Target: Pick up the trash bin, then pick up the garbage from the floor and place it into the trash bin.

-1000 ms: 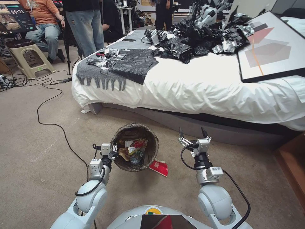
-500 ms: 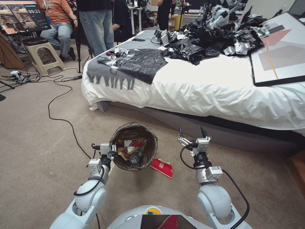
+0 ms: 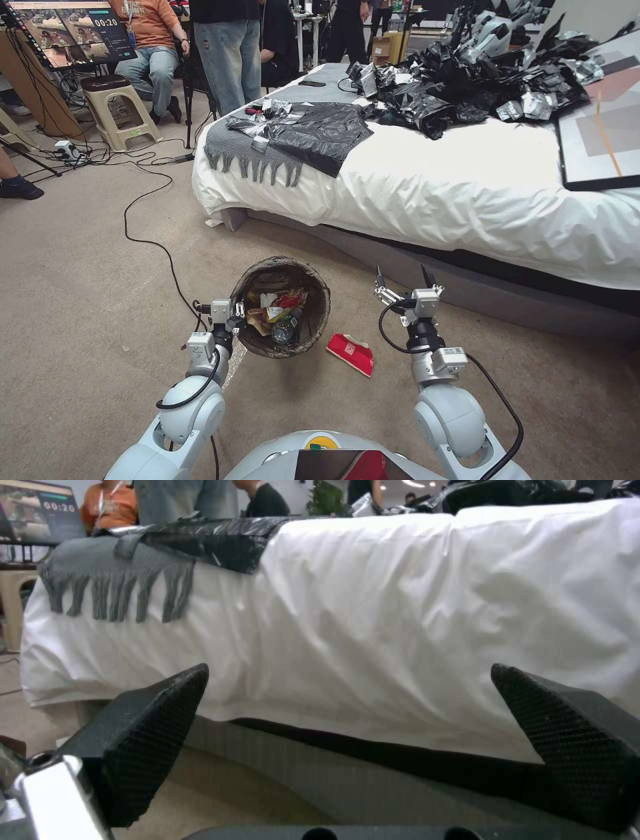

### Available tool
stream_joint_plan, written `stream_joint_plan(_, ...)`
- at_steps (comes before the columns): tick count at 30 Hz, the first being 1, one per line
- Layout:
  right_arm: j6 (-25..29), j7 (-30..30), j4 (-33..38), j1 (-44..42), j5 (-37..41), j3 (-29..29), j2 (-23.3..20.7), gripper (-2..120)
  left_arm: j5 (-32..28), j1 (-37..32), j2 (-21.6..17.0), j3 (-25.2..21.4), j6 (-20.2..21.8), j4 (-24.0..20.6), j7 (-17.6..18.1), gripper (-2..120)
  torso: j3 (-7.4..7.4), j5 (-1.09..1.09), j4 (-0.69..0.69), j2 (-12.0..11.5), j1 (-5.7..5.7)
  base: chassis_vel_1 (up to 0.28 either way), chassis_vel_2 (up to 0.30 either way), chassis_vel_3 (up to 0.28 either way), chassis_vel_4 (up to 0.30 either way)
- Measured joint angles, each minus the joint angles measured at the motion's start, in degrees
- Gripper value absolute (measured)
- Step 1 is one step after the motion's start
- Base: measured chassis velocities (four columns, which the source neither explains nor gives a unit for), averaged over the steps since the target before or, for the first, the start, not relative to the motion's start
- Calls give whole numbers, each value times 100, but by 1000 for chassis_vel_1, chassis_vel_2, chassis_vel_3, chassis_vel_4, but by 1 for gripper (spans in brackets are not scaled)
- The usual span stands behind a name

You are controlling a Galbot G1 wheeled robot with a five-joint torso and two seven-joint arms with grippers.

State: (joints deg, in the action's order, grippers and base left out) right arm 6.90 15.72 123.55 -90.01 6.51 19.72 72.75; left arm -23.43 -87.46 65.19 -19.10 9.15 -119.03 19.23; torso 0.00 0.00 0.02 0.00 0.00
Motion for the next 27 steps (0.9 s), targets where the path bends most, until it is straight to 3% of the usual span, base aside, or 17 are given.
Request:
stream_joint_plan(13, -30, 69, -58, 19, 47, 38, -86, 100, 57, 44, -5, 60, 0, 38, 11, 3, 0, 0, -3, 0, 0, 0, 0, 0, 0)
stream_joint_plan(17, -139, 123, -157, 109, 120, 37, -348, 100, 54, 32, -23, 36, 1, 38, 9, 3, 0, 1, -2, 0, 0, 0, 0, 0, 0)
stream_joint_plan(19, -343, 116, -556, 439, 734, -262, -1287, 100, 46, 36, -49, 22, -1, 36, -1, 3, 0, 1, -1, 0, 0, 0, 0, 0, 0)
stream_joint_plan(21, -362, 93, -691, 512, 891, -367, -1469, 100, 44, 37, -50, 21, -2, 36, -2, 3, 0, 1, -1, 0, 0, 0, 0, 0, 0)
stream_joint_plan(22, -382, -87, -1176, 757, 1336, -721, -1967, 100, 36, 48, -55, 21, -4, 39, -11, 3, 0, 2, -1, 0, 0, 0, 0, 0, 0)
stream_joint_plan(23, -384, -247, -1402, 885, 1581, -881, -2184, 100, 33, 58, -55, 21, -5, 45, -15, 3, 0, 2, -2, 0, 0, 0, 0, 0, 0)
stream_joint_plan(27, -268, -660, -1886, 1201, 1927, -1191, -2489, 100, 28, 69, -45, 20, -8, 47, -18, 3, 0, 2, -2, 0, 0, 0, 0, 0, 0)
